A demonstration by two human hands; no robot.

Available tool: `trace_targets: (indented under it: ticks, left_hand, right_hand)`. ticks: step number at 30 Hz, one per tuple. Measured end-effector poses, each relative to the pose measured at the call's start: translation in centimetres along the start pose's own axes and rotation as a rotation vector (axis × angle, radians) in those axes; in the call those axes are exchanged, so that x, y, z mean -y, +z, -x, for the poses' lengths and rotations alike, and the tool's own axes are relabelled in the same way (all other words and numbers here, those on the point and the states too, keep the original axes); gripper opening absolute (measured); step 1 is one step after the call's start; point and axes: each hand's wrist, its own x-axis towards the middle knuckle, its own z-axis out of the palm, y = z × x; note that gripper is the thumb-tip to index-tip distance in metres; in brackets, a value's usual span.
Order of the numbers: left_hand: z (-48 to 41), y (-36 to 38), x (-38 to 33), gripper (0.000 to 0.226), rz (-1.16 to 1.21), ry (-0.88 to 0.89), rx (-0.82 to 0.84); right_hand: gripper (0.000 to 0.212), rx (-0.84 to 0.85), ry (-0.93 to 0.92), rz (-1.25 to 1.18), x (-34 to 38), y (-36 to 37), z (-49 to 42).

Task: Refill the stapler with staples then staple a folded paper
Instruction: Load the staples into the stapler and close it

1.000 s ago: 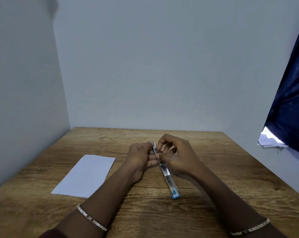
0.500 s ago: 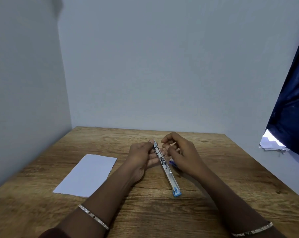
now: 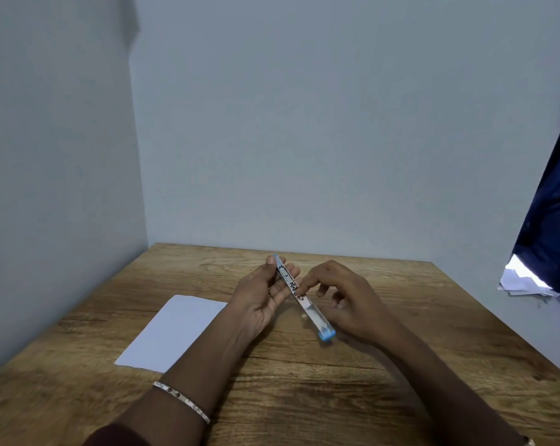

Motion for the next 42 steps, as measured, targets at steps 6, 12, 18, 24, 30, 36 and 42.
trace_targets:
  ticks: [6, 12, 18, 24, 30, 36, 42]
  left_hand:
    - [0.1, 0.3, 0.6, 0.025, -0.105, 0.019, 0.054]
    - [0.5, 0.7, 1.4, 0.021, -0.208, 0.083, 0.093]
    - [1.1, 1.1, 1.3, 0.047, -0.288, 0.144, 0.185]
    - [1.4, 1.3, 2.5, 0.031, -0.474, 0.329, 0.203]
    - [1.5, 1.2, 2.2, 0.026, -0.468, 0.375, 0.192]
    - [1.5, 1.1, 2.4, 0.028, -0.561, 0.424, 0.166]
    - [1.2, 0.9, 2.5, 0.027, -0.607, 0.46, 0.139]
  right_hand:
    - [0.008, -0.182, 0.149, -0.21, -0.3, 1.1, -0.2]
    - [0.022, -0.229, 0.291, -0.384, -1.5, 1.5, -0.2]
    - [0.04, -0.126, 0.292, -0.473, -2.0, 2.3, -0.1]
    - [0.022, -0.12, 0.283, -0.437, -1.8, 1.5, 0.0]
    - [0.017, -0.139, 0.302, -0.427, -1.6, 1.6, -0.1]
    - [0.021, -0.15, 0.305, -0.398, -1.3, 1.5, 0.0]
    - [0.029, -0.161, 0.27, -0.382, -1.4, 1.7, 0.1]
